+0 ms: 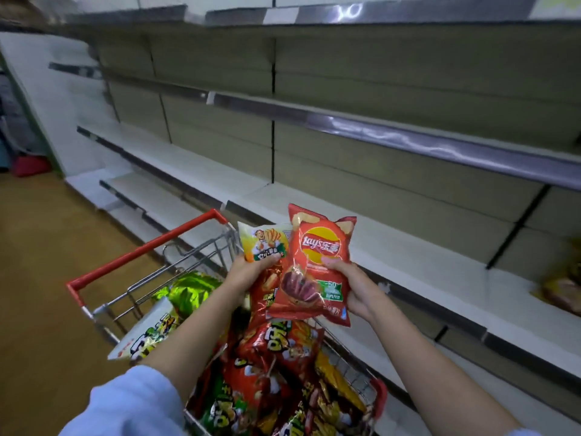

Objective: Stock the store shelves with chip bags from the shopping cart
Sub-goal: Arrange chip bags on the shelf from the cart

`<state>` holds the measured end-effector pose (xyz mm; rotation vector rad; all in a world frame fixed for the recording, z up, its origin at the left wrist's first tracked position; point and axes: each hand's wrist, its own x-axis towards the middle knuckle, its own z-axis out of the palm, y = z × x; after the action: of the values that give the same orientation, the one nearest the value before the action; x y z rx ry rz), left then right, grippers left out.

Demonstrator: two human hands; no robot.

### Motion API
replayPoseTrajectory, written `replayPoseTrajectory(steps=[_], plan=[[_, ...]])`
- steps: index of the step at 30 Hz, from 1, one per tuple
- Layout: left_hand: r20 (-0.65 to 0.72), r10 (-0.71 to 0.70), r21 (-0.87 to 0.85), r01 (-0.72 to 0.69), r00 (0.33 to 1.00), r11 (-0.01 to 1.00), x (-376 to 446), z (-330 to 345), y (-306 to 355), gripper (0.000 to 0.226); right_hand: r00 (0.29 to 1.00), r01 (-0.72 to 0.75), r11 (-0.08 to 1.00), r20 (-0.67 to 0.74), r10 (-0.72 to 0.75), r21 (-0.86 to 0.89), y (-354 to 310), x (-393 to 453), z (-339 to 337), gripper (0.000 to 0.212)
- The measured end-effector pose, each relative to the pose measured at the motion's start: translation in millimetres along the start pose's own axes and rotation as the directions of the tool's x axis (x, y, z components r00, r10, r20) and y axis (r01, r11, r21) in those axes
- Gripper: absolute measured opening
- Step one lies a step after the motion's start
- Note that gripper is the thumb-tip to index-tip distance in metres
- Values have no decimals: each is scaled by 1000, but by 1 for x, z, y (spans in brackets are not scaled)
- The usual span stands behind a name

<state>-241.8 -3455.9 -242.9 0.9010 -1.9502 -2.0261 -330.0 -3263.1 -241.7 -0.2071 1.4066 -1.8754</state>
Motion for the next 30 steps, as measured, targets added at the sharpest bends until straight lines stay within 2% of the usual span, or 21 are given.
replayPoseTrajectory(steps=[3, 5, 6, 8, 9, 11, 12, 14, 17, 21, 25, 28, 30], plan=[[155, -8, 25, 4, 988, 1000, -12, 23, 9, 55, 999, 44, 999, -31, -44, -13, -4, -25, 0, 55], [294, -38, 32, 30, 955, 999, -14, 33, 8, 78, 994, 70, 998, -80, -69, 1, -7, -42, -7, 57], [344, -50, 13, 49, 937, 999, -12, 35, 6, 80, 991, 80, 997, -106, -77, 22, -9, -52, -12, 57], [403, -48, -90, 92, 914, 992, -11, 41, 4, 66, 984, 116, 990, -147, -102, 86, -13, -73, -25, 53], [415, -34, -129, 96, 909, 987, -12, 45, 3, 54, 979, 139, 984, -167, -118, 115, -13, -83, -31, 58], [429, -15, -152, 89, 903, 984, -16, 57, 2, 30, 964, 190, 974, -214, -160, 126, -16, -102, -43, 86], [441, -8, -143, 79, 897, 987, -18, 65, 3, 25, 956, 211, 969, -234, -177, 127, -17, -111, -49, 99], [483, -15, -138, 93, 876, 986, -26, 83, 7, 26, 945, 237, 963, -261, -197, 129, -20, -127, -61, 109], [610, -28, -129, 135, 792, 983, -49, 116, 13, 29, 920, 292, 947, -309, -240, 134, -28, -161, -71, 106], [767, -54, -117, 222, 640, 968, -87, 166, 20, 60, 872, 364, 921, -399, -284, 140, -35, -214, -92, 106], [863, -31, -67, 175, 504, 982, -126, 216, 34, 42, 816, 413, 903, -486, -312, 115, -46, -280, -121, 105], [924, 14, -50, 84, 381, 995, -150, 253, 57, 79, 745, 482, 874, -554, -370, 64, -66, -332, -142, 105], [930, 60, -75, 27, 363, 997, -161, 275, 73, 95, 706, 499, 866, -590, -392, 21, -81, -359, -154, 107]])
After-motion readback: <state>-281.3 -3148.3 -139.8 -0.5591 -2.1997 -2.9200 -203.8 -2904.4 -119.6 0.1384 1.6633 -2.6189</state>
